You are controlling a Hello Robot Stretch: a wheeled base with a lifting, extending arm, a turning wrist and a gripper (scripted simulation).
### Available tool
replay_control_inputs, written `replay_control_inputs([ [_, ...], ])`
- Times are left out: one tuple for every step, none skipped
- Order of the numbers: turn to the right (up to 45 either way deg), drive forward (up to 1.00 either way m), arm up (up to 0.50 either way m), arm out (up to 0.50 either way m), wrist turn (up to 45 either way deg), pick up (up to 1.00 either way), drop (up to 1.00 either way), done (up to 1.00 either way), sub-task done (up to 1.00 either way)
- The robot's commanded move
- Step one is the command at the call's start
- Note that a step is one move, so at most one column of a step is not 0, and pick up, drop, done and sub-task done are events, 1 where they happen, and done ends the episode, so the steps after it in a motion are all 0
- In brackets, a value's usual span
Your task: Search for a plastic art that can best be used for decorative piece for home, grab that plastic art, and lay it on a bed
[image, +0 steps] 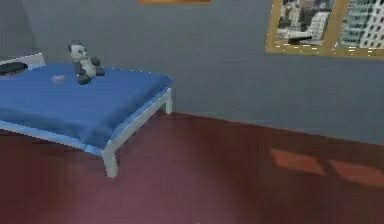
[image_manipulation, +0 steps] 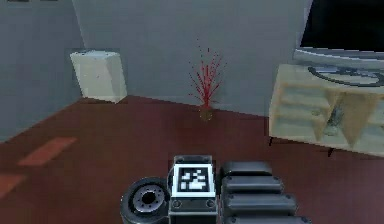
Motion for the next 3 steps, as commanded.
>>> replay_control_inputs([
  [-45.0, 0.0, 0.0, 0.0, 0.0, 0.0, 0.0, 0.0, 0.0],
  [-12.0, 0.0, 0.0, 0.0, 0.0, 0.0, 0.0, 0.0, 0.0],
  [-3.0, 0.0, 0.0, 0.0, 0.0, 0.0, 0.0, 0.0, 0.0],
])
